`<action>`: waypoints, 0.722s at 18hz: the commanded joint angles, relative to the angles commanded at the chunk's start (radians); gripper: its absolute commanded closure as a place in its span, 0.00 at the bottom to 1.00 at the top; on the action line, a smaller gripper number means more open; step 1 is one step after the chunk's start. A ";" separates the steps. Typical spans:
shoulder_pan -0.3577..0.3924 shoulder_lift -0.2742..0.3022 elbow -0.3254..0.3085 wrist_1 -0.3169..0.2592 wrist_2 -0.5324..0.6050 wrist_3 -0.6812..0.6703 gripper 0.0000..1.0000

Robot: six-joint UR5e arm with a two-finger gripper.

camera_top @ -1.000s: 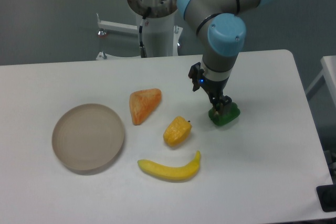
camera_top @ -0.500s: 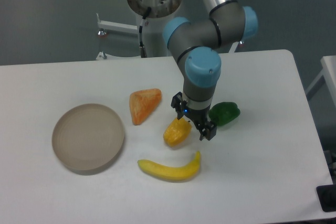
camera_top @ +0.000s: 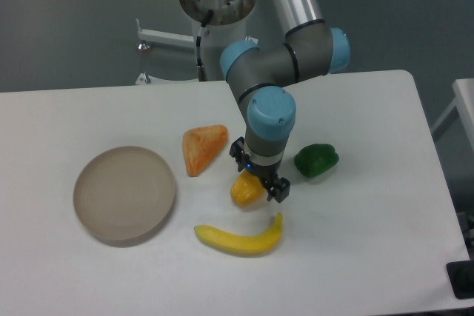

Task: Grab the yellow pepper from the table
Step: 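Move the gripper over the yellow pepper, lower and close on it, then lift the yellow pepper and carry it above the green pepper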

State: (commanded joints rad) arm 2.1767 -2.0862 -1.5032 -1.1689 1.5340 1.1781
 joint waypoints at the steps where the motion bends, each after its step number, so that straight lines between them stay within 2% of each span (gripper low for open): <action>1: -0.002 -0.006 0.000 0.002 0.000 0.000 0.00; 6: -0.011 -0.018 0.000 0.011 0.000 0.006 0.00; 7: -0.012 -0.018 -0.002 0.023 0.002 0.006 0.11; 8: -0.012 -0.018 -0.006 0.037 0.005 0.000 0.35; 9: -0.012 -0.015 -0.015 0.041 0.006 -0.002 0.78; 10: -0.012 -0.011 -0.017 0.040 0.011 -0.003 0.84; 13: -0.011 0.027 -0.014 0.031 0.015 -0.011 0.84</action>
State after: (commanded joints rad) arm 2.1660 -2.0587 -1.5171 -1.1382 1.5493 1.1674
